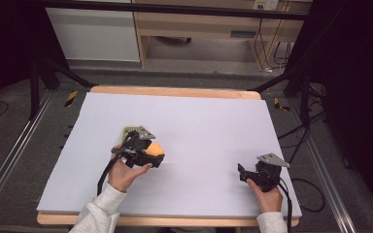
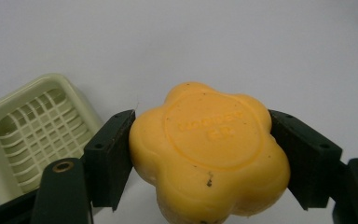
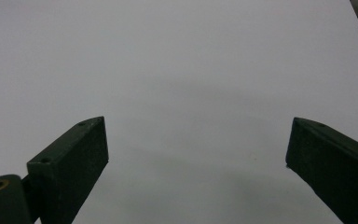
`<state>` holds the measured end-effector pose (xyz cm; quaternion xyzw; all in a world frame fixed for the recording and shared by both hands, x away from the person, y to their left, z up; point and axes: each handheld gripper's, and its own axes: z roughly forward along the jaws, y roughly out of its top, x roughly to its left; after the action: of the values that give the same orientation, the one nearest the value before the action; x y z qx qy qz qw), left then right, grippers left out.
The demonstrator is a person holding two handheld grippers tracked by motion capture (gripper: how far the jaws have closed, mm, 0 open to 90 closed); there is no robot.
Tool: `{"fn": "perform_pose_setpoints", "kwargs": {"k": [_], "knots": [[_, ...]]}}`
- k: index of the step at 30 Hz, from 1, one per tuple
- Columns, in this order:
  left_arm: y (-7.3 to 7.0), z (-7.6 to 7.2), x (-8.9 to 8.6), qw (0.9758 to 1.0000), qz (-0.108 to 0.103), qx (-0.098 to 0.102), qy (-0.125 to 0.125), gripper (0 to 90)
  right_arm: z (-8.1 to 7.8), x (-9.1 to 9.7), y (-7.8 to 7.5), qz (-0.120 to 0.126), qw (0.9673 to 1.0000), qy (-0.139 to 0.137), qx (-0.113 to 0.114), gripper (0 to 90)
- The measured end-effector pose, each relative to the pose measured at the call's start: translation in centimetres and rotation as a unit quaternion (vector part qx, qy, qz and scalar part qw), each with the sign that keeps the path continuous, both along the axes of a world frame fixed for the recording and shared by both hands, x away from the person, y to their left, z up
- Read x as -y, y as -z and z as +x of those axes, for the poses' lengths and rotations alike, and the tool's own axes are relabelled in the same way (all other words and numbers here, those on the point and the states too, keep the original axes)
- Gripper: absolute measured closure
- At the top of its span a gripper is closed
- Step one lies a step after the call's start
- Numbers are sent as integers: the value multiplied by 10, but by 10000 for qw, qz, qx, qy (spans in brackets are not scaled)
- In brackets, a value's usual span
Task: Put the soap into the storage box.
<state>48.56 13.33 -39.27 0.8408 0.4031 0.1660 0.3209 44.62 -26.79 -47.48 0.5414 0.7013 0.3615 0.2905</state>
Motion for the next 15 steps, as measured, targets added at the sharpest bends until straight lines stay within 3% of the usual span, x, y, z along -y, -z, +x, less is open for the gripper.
{"fn": "perform_pose_setpoints", "kwargs": {"k": [15], "knots": [[-10, 20, -33, 9982, -156, 172, -554, 265, 0, 0, 0, -4, 10000, 8, -8, 61]]}}
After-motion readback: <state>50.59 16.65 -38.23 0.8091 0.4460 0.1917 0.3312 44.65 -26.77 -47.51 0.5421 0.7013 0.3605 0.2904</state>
